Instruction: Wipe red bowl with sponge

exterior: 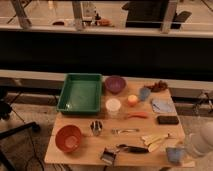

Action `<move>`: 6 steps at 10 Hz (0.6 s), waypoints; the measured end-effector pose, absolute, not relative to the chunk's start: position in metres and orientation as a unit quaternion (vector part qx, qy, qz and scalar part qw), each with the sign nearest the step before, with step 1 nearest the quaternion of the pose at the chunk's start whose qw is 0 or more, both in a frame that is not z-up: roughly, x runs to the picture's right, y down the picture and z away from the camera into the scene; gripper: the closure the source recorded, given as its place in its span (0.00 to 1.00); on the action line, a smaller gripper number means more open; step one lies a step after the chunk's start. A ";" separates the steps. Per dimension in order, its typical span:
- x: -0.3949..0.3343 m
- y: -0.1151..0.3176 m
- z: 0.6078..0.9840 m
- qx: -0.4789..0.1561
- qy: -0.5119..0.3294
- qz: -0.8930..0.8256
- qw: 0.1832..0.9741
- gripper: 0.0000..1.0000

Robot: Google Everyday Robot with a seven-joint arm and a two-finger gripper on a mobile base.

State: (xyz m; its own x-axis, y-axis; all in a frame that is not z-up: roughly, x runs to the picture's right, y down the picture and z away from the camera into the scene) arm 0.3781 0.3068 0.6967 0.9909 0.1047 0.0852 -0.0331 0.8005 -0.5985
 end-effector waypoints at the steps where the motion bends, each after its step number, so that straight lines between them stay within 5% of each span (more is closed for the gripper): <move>1: 0.376 0.306 0.697 -0.313 -0.058 0.035 0.947 1.00; 6: 0.358 0.299 0.691 -0.305 -0.074 0.013 0.949 1.00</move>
State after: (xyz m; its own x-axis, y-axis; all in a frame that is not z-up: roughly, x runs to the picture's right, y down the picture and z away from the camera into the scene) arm 0.3584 0.2995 0.6912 0.9887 0.0704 0.1321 0.0197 0.8140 -0.5806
